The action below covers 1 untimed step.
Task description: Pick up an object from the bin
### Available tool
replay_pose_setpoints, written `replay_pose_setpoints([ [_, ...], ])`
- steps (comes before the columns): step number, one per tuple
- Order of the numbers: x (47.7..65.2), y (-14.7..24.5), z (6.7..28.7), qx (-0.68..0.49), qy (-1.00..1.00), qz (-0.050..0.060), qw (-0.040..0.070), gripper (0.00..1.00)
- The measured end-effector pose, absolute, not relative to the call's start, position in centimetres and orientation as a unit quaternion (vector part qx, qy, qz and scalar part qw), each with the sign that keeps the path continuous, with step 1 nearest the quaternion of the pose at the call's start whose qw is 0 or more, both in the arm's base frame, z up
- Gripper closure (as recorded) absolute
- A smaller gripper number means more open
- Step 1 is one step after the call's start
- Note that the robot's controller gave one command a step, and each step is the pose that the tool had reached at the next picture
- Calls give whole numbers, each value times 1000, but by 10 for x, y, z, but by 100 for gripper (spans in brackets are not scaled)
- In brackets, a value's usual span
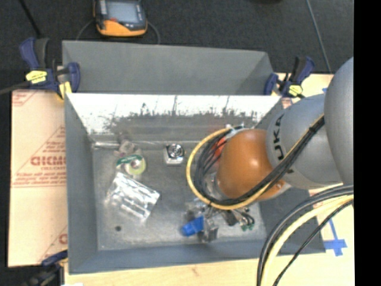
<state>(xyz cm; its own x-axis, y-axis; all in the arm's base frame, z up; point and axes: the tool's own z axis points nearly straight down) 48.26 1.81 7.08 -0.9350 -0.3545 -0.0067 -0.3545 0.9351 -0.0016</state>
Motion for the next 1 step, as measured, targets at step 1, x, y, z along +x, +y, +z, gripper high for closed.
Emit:
replay_pose_setpoints([
  [1,487,-1,205,-164,986,-1,6,100],
])
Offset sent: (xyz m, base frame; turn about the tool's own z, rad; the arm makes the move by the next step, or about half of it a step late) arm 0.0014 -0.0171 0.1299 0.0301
